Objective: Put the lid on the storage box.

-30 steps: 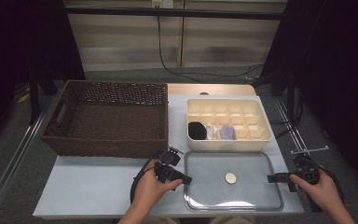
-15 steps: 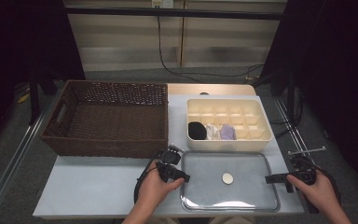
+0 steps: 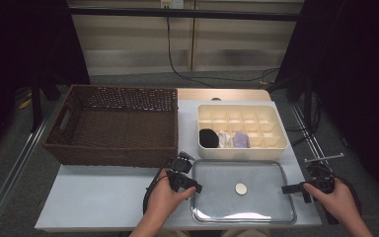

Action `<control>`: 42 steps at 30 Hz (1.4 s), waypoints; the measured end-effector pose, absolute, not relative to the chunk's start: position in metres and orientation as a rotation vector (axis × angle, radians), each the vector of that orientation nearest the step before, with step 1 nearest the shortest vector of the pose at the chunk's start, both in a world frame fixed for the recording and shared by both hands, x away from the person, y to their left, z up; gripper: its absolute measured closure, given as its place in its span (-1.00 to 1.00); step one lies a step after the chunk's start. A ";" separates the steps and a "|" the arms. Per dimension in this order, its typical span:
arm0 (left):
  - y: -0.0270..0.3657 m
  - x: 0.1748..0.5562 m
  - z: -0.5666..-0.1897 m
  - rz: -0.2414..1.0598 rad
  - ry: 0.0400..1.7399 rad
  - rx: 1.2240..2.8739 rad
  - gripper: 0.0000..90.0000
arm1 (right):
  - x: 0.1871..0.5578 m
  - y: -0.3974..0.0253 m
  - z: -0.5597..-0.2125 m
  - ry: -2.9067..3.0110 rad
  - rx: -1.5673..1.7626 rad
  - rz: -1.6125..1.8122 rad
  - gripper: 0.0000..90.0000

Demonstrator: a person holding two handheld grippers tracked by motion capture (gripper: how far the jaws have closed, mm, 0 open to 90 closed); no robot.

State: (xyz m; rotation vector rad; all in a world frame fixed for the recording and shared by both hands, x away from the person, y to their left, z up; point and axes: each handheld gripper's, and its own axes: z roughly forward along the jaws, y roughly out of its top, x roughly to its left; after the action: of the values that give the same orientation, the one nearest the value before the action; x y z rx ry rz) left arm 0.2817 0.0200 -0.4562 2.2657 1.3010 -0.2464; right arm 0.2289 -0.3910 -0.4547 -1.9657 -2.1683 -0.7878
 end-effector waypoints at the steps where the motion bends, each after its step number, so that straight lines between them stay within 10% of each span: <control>1: 0.020 0.282 -0.456 -0.247 1.306 2.264 0.27 | 0.229 -0.391 -0.455 -2.166 -1.974 -0.791 0.31; 42: 0.024 0.283 -0.460 -0.317 1.419 2.151 0.25 | 0.229 -0.390 -0.459 -2.109 -2.037 -0.796 0.46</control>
State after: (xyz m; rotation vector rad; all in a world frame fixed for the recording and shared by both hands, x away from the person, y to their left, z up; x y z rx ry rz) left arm 0.2831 0.0238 -0.4598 2.1506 1.4191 -0.3173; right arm 0.2289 -0.3905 -0.4586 -2.0367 -2.1086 -0.7959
